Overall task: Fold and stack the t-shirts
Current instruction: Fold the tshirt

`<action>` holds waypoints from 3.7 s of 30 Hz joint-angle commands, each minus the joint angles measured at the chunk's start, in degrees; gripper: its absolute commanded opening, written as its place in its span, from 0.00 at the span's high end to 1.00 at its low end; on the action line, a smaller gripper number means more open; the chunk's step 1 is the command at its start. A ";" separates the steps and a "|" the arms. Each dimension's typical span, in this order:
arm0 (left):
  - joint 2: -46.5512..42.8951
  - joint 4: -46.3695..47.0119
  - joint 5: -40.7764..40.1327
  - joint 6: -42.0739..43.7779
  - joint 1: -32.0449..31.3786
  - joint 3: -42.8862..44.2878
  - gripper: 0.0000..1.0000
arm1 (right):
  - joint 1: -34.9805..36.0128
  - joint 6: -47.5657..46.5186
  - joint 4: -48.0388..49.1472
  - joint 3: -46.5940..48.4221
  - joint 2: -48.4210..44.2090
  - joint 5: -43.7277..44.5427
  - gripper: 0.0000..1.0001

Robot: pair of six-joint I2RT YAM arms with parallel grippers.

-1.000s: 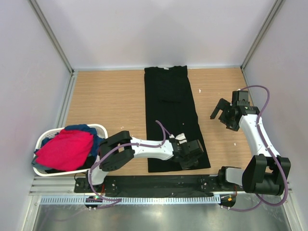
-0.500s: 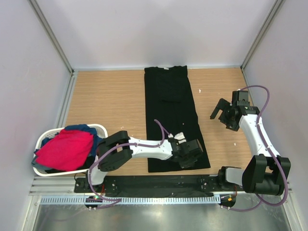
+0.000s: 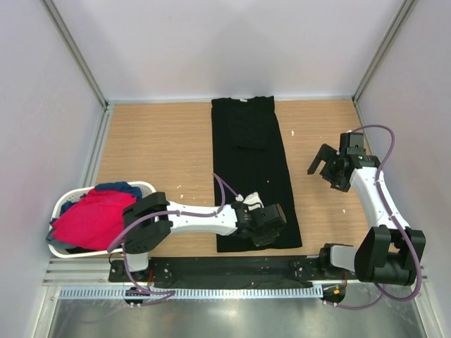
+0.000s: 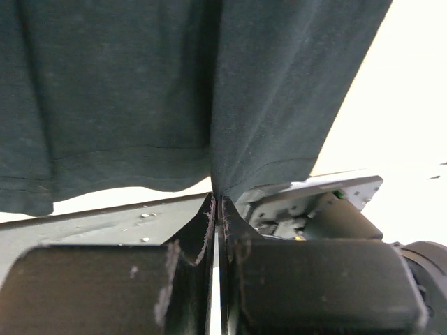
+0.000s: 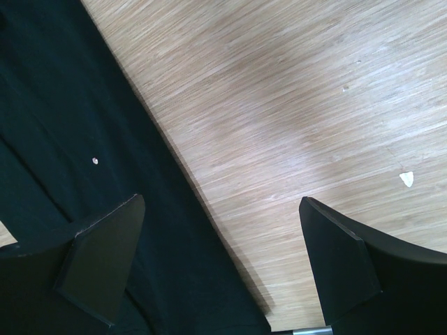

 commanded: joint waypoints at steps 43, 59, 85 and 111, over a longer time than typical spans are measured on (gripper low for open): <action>-5.11 -11.19 -2.67 13.93 3.15 6.81 0.40 | -0.20 -0.28 1.76 -0.63 1.04 -3.37 0.00; 4.27 -6.01 3.39 36.55 24.60 21.75 0.35 | -0.20 -0.72 2.20 -2.47 -2.74 -5.56 0.00; 25.73 -2.67 4.62 40.33 33.39 39.15 0.72 | -0.20 -0.81 2.99 -6.43 -1.77 -7.76 0.00; 33.38 -4.25 5.41 41.12 34.98 46.45 0.95 | -0.20 -0.72 3.70 -6.16 0.78 -7.67 0.00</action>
